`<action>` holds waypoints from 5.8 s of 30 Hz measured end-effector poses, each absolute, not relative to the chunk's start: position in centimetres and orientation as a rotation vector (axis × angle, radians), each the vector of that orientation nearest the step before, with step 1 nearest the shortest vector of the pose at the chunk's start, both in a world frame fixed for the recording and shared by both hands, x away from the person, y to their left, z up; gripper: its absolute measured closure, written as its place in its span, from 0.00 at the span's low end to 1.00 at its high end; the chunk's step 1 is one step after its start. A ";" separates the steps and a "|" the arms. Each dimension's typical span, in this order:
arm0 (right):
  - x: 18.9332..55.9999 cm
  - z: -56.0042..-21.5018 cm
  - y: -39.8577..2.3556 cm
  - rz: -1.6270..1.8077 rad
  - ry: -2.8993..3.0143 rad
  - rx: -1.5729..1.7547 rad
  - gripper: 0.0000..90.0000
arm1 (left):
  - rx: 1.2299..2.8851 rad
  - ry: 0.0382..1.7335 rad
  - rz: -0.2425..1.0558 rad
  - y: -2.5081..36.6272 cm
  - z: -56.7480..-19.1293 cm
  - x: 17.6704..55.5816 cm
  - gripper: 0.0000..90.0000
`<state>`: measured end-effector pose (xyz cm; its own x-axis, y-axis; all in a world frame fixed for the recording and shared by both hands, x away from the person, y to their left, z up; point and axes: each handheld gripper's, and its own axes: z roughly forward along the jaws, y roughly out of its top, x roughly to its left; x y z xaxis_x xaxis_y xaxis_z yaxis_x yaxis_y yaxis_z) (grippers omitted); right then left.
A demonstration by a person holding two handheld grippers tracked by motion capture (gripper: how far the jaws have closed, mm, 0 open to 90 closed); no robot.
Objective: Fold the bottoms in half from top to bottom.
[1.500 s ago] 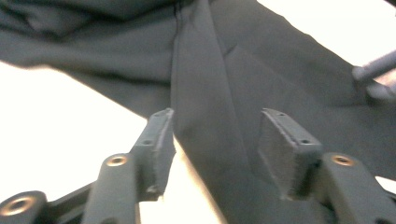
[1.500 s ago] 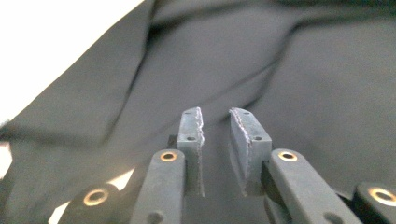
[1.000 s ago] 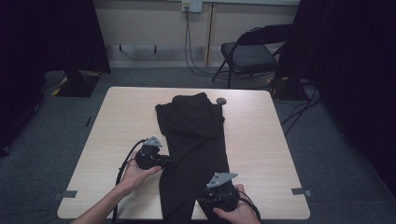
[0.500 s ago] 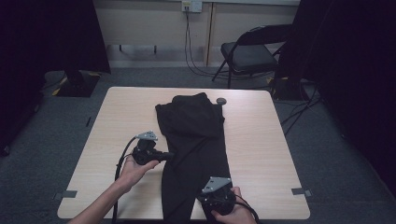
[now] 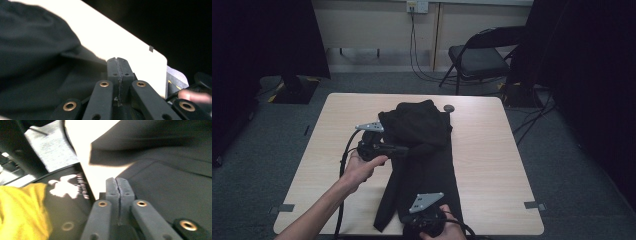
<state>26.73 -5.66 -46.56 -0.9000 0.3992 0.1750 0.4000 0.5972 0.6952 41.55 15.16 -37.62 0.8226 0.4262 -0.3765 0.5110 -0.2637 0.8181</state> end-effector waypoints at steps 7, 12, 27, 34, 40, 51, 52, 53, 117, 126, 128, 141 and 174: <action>26.3 -45.2 -6.4 -1.313 -2.715 -0.668 0.66 | 1.902 0.677 -0.142 13.4 -37.6 41.5 1.00; 30.5 -44.5 -9.2 -1.392 -2.727 -0.914 0.53 | 1.904 0.675 -0.164 12.9 -37.9 41.6 1.00; 34.9 -45.3 -6.6 -1.487 -2.712 -0.848 0.80 | 1.913 0.652 -0.192 11.8 -38.3 41.3 1.00; 31.8 -43.5 -8.2 -1.503 -2.703 -0.749 1.00 | 1.925 0.639 -0.190 11.4 -38.7 41.0 0.81; 28.1 -41.7 -13.0 -1.512 -2.697 -0.835 1.00 | 1.902 0.695 -0.117 12.5 -39.3 41.3 0.59; 23.5 -43.4 -21.3 -1.235 -2.789 -1.217 0.90 | 2.069 0.881 -0.016 14.0 -44.9 43.1 0.56; 23.5 -44.4 -21.6 -1.162 -2.794 -1.290 0.83 | 2.094 0.879 -0.004 14.0 -45.5 43.2 0.57; 23.6 -44.8 -21.9 -1.177 -2.772 -1.327 0.76 | 2.113 0.884 0.008 13.9 -46.1 43.3 0.58; 32.2 -43.3 -9.6 -1.365 -2.800 -0.885 0.68 | 2.032 1.015 0.149 17.8 -46.9 44.7 0.63; 42.6 -47.9 -10.2 -1.181 -2.955 -1.216 0.67 | 2.165 0.952 0.156 15.2 -48.6 44.9 0.63; 43.5 -48.6 -10.8 -1.180 -2.909 -1.263 0.66 | 2.177 0.938 0.166 15.1 -48.6 44.8 0.63; 36.4 -48.3 -12.4 -1.094 -2.978 -1.159 0.64 | 2.287 0.788 0.000 14.1 -48.1 39.0 0.64; 51.3 -48.4 -15.5 -1.177 -2.667 -1.566 0.34 | 2.087 0.858 0.052 14.7 -44.9 45.5 0.63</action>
